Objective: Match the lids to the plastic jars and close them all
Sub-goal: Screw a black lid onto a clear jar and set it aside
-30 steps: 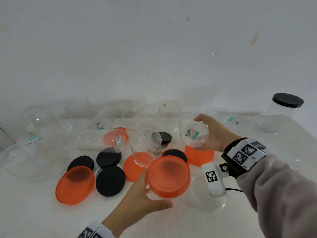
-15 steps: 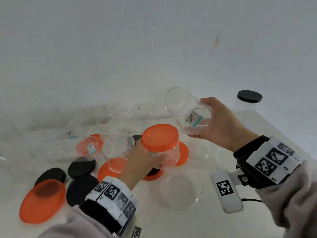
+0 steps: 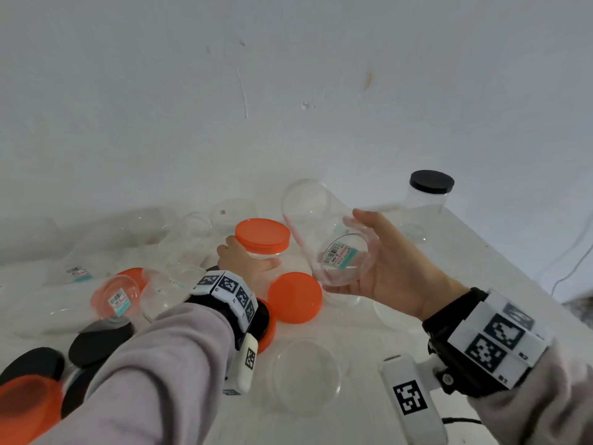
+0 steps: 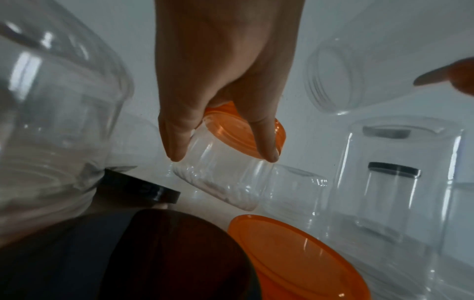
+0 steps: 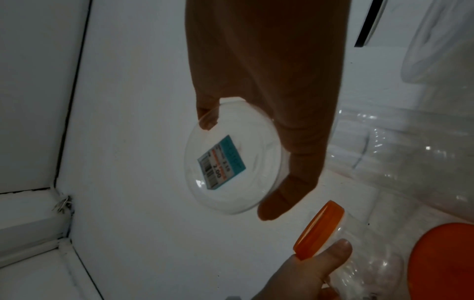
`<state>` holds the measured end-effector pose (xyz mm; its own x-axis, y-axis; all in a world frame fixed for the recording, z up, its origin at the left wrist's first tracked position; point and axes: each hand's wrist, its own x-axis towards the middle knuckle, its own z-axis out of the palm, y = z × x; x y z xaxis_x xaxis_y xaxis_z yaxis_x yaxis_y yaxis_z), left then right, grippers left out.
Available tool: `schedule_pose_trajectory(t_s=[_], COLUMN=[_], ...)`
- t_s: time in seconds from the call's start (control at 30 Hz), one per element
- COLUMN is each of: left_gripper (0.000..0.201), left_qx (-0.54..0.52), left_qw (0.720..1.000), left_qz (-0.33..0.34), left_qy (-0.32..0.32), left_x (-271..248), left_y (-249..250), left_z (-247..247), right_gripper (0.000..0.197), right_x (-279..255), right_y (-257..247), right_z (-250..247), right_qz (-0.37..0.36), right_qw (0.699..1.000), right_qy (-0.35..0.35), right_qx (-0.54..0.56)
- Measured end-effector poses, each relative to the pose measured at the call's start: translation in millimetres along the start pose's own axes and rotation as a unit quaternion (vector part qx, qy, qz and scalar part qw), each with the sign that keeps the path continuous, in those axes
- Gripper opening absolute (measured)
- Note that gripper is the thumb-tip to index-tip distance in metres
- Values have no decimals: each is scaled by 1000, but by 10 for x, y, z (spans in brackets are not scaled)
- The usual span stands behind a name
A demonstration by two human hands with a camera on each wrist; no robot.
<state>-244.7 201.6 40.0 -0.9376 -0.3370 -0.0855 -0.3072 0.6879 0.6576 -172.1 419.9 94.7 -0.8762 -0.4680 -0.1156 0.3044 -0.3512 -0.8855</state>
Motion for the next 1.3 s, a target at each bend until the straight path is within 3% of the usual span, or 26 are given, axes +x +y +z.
schedule_pose_trajectory(t_s=[0.27, 0.4, 0.57, 0.7, 0.8, 0.87, 0.93, 1.0, 1.1, 1.23, 1.3], left_gripper=[88, 78, 71, 66, 77, 61, 45, 50, 63, 77, 75], left_qx=[13, -15, -2, 28, 84, 121, 181, 245, 333, 405, 412], left_qw=[1000, 1000, 999, 998, 991, 985, 971, 944, 896, 876, 875], left_qz=[11, -13, -31, -57, -71, -35, 12, 57, 125, 128, 130], left_qy=[3, 14, -27, -25, -80, -114, -156, -213, -266, -228, -218], left_x=[186, 235, 288, 248, 211, 159, 48, -113, -319, -428, -461], left_y=[18, 55, 12, 83, 123, 92, 42, -26, -160, -355, -401], left_z=[195, 270, 301, 291, 186, 89, 16, -26, -29, 16, 33], right_gripper=[45, 62, 28, 19, 19, 23, 46, 71, 72, 83, 67], right_x=[-13, 1, -6, 16, -3, -27, -26, -16, -25, -15, -25], right_y=[115, 151, 193, 242, 250, 249, 265, 294, 333, 422, 450], right_z=[15, 12, 3, 3, 20, 32, 45, 59, 107, 112, 112], right_qz=[9, 18, -3, 3, 8, 18, 26, 43, 58, 75, 85], right_qw=[1000, 1000, 1000, 1000, 999, 999, 998, 997, 995, 994, 994], right_qy=[11, 5, -23, -7, -8, -14, 5, 41, 65, 76, 62], right_qx=[-9, -12, 11, 30, 39, 41, 52, 56, 44, 30, 15])
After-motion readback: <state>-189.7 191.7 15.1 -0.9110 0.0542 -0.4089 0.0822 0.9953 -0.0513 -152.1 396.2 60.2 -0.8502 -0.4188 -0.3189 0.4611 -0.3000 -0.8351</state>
